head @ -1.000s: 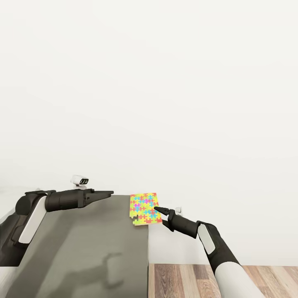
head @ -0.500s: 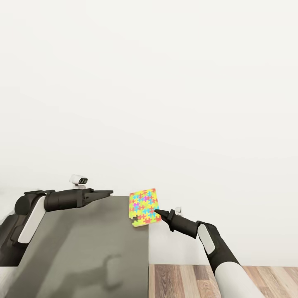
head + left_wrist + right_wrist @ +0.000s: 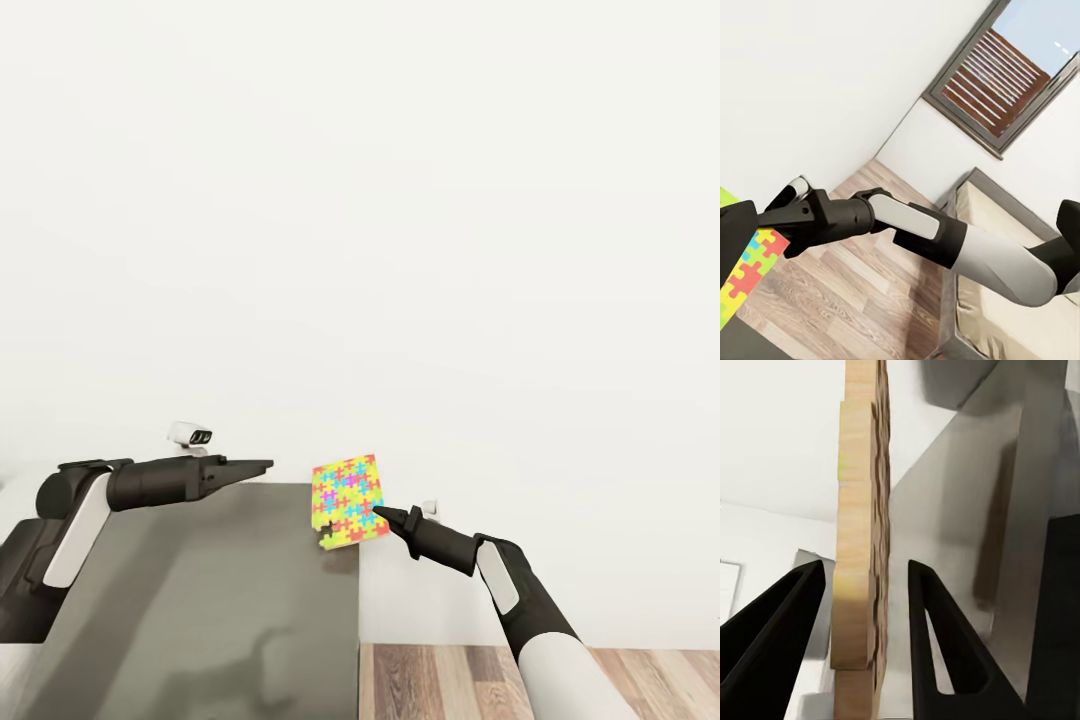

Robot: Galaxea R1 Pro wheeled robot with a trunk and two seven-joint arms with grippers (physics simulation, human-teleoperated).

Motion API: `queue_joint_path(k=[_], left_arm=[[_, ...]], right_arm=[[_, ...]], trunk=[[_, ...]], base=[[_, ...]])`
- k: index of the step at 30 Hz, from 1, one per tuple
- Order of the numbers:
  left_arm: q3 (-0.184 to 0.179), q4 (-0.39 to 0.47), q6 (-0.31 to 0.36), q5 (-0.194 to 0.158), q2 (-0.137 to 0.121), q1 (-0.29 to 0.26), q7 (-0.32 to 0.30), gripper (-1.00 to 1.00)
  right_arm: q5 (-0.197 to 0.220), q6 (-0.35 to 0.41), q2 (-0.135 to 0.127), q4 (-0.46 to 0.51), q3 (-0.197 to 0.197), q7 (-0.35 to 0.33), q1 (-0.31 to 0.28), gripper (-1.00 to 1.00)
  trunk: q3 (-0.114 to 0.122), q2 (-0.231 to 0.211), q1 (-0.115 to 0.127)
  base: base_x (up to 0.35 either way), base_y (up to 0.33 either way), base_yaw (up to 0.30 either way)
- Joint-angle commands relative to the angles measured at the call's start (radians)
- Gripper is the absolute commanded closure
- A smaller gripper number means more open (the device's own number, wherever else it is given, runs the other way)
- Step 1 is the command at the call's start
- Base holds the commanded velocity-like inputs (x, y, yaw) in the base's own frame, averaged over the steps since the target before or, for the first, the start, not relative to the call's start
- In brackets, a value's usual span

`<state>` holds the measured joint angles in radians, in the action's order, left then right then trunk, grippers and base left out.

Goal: Put all the toys in the child's room - the three board games (two on the bed and one on the table), the two jigsaw puzzles on the table, and the tennis ball on the table - inside the toy box on the table in the child's room.

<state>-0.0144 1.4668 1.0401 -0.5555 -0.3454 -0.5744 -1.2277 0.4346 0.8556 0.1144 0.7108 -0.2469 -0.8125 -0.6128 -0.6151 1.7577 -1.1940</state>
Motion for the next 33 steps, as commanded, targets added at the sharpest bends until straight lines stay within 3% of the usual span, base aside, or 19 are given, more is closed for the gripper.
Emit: queue_joint_path(k=[1,16,22,25,33], left_arm=[[-0.002,0.000,0.006,-0.003,0.000,-0.001,-0.001,-1.00],[-0.008,-0.004,0.007,-0.003,-0.002,-0.001,-0.001,-1.00],[-0.013,-0.012,0.007,-0.005,-0.011,0.002,-0.001,-1.00],[-0.011,-0.015,0.007,-0.007,-0.031,0.010,-0.003,-1.00],[-0.006,-0.014,0.007,-0.006,-0.039,0.057,-0.102,-1.00]], right_arm=[[-0.005,0.003,0.002,0.000,-0.004,-0.003,-0.001,1.00],[-0.011,-0.020,-0.001,0.002,-0.005,0.016,0.000,1.00],[-0.007,-0.015,-0.027,0.001,-0.016,0.015,0.014,1.00],[-0.003,-0.013,-0.051,0.000,-0.040,0.007,0.017,1.00],[-0.001,-0.014,-0.057,0.002,-0.055,-0.026,0.018,1.00]], trunk=[[0.002,-0.007,0.004],[0.049,-0.112,0.062],[0.068,-0.154,0.085],[0.077,-0.175,0.096],[0.102,-0.231,0.127]], base=[[-0.152,0.014,0.000],[-0.124,0.020,0.000],[-0.006,0.001,0.000],[-0.039,0.000,0.000],[-0.148,0.018,0.000]])
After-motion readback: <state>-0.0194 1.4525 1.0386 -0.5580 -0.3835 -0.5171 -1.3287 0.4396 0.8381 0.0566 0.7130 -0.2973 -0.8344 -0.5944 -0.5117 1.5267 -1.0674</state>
